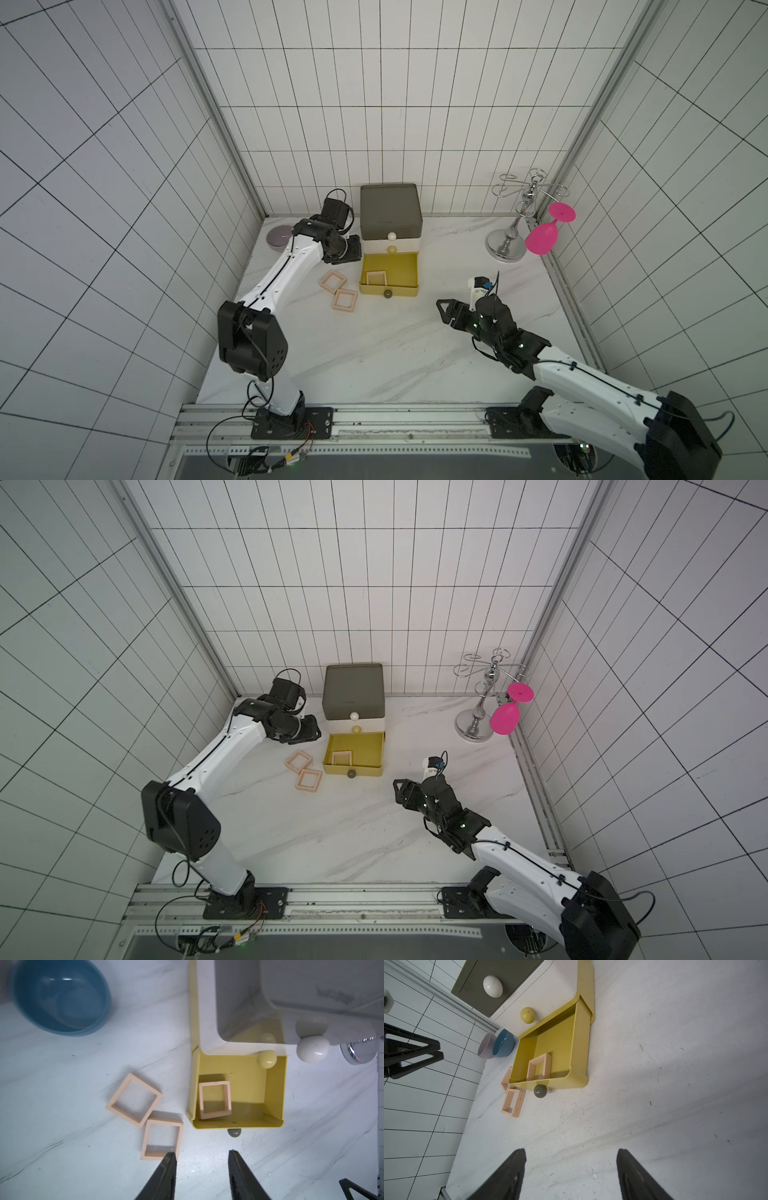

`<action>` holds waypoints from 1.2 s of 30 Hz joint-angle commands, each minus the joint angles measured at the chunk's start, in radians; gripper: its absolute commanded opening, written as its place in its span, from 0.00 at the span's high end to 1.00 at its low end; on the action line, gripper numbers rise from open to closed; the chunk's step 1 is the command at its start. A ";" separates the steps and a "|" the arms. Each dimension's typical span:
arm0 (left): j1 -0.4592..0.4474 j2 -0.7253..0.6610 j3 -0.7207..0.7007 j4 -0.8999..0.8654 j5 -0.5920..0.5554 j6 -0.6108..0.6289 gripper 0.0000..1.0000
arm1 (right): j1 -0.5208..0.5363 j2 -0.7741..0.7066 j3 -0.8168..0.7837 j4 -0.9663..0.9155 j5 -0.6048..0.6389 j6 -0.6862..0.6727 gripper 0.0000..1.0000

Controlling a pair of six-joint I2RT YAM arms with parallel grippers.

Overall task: Place the brooch boxes into the drawer by color
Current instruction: Pick up the brooch box from the center of the board.

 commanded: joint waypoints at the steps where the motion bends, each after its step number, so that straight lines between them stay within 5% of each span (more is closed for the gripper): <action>1: 0.099 0.002 -0.116 -0.044 0.020 -0.009 0.55 | -0.002 0.014 0.027 -0.006 -0.008 -0.025 0.27; 12: 0.133 0.070 -0.314 0.055 0.010 0.008 0.56 | 0.011 0.038 0.034 0.009 -0.013 -0.024 0.27; 29: 0.024 0.258 -0.294 0.090 -0.085 -0.015 0.60 | 0.012 0.021 0.016 -0.008 0.002 -0.011 0.27; 36: 0.019 0.273 -0.294 0.090 -0.075 -0.019 0.88 | 0.012 0.014 0.007 -0.009 0.013 -0.010 0.27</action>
